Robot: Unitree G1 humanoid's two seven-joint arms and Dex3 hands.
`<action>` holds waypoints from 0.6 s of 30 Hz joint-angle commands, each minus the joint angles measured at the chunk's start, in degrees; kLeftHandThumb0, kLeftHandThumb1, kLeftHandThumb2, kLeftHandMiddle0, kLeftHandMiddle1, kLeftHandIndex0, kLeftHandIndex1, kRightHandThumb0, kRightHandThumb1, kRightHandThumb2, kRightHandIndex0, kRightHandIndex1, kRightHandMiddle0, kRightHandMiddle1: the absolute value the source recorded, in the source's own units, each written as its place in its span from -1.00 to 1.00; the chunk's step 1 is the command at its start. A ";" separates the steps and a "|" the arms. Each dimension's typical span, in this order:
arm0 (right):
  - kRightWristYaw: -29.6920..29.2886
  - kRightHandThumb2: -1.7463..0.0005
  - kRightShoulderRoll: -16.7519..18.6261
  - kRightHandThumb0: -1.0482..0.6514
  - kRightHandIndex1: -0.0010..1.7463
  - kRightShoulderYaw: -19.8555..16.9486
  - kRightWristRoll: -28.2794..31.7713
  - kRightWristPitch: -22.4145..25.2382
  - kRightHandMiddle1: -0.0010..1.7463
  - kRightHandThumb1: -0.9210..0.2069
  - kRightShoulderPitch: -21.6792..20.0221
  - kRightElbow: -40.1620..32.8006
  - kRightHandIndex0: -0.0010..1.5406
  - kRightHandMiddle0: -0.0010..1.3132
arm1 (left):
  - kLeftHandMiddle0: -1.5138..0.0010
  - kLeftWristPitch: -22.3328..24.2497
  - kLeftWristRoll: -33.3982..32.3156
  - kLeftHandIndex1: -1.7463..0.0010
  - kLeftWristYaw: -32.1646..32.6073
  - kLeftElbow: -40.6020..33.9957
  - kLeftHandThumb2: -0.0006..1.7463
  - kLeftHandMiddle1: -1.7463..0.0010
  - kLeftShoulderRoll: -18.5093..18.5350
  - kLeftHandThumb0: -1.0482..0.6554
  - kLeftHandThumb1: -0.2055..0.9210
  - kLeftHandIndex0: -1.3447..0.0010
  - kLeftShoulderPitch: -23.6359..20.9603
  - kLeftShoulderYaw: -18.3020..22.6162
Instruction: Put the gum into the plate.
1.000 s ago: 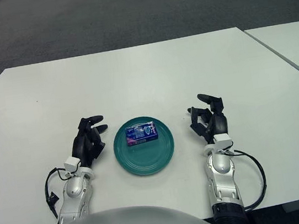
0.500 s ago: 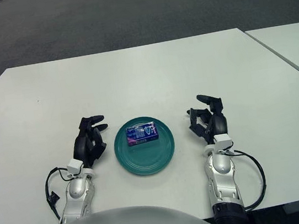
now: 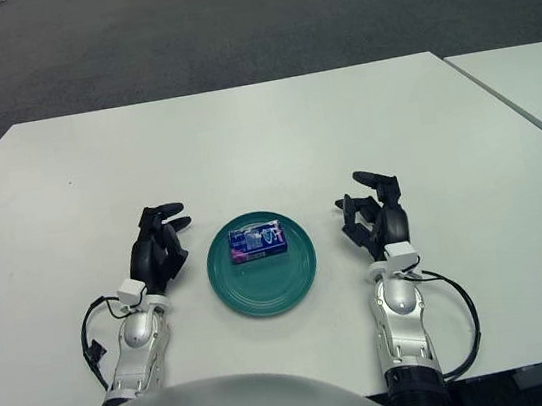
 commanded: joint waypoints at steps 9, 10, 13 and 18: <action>-0.85 0.19 1.31 -0.49 0.07 2.01 -1.85 0.12 0.31 -1.00 4.62 5.98 -0.28 -0.87 | 0.76 2.00 2.40 -0.74 1.46 4.07 0.01 -0.46 0.63 -0.76 1.00 0.77 1.95 0.10; -0.93 0.19 1.33 -0.49 0.07 2.06 -1.81 0.17 0.30 -1.00 4.60 6.02 -0.28 -0.87 | 0.76 2.16 2.55 -0.73 1.63 4.07 0.01 -0.46 0.62 -0.76 1.00 0.78 1.91 0.11; -1.01 0.19 1.34 -0.49 0.06 2.15 -1.70 0.33 0.30 -1.00 4.69 5.85 -0.30 -0.87 | 0.76 2.49 2.90 -0.71 1.98 3.85 0.02 -0.44 0.56 -0.74 1.00 0.80 1.93 0.03; -0.97 0.20 1.39 -0.49 0.05 2.28 -1.51 0.29 0.30 -1.00 4.77 6.11 -0.31 -0.87 | 0.75 2.71 1.33 -0.69 0.94 3.69 0.02 -0.42 -0.04 -0.73 1.00 0.80 2.04 0.21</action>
